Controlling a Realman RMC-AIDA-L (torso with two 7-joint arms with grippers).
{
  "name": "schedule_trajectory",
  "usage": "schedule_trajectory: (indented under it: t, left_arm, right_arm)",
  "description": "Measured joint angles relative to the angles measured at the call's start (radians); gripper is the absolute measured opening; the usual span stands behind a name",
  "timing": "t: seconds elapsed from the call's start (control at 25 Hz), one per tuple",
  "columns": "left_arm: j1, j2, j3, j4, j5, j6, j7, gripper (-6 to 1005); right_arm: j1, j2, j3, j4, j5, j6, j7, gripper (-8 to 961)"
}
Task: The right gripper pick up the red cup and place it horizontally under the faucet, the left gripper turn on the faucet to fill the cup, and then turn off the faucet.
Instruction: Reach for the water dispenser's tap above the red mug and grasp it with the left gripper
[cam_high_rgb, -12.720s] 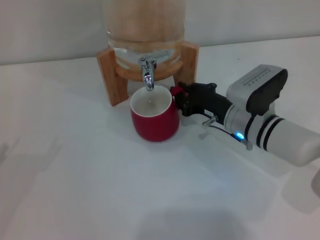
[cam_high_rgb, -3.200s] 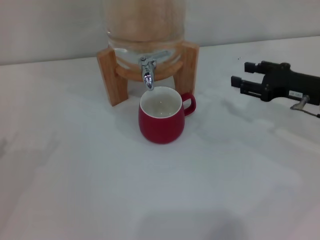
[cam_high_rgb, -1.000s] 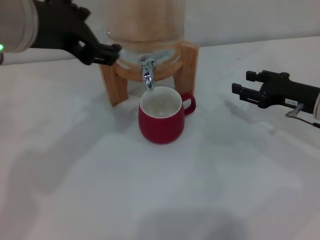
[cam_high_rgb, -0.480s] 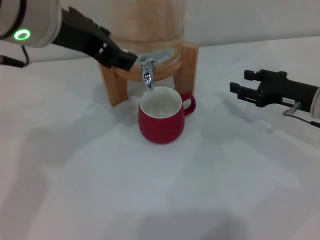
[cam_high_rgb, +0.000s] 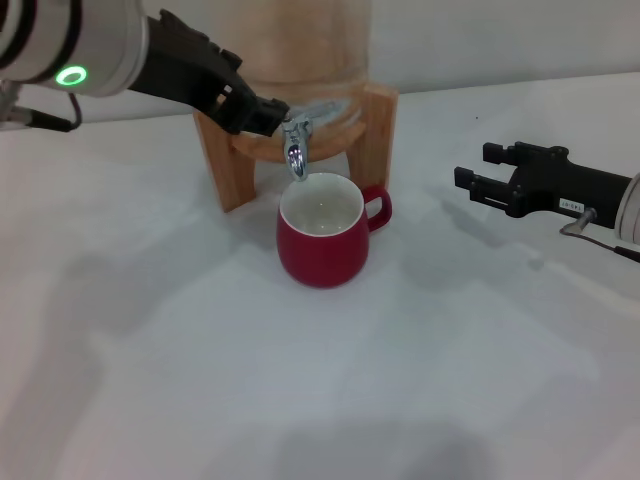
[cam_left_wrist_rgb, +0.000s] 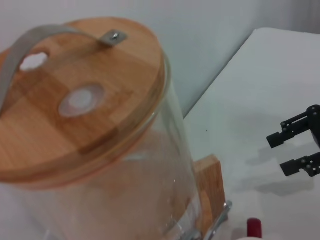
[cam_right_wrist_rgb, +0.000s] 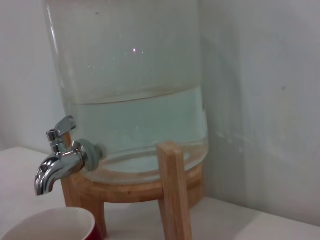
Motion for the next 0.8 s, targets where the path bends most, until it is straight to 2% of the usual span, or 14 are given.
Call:
schedule_trajectory:
  t: [0.4,0.8]
  left_arm:
    - [0.032,-0.001,0.050,-0.082,-0.001,0.115,0.093,646]
    - [0.020,-0.003,0.126,-0.113,0.022,0.170,0.139,646]
  right_arm:
    - [0.002,0.000,0.000,0.001,0.001,0.000,0.000,588]
    - [0.001,0.000,0.000,0.001,0.001,-0.002,-0.001,588]
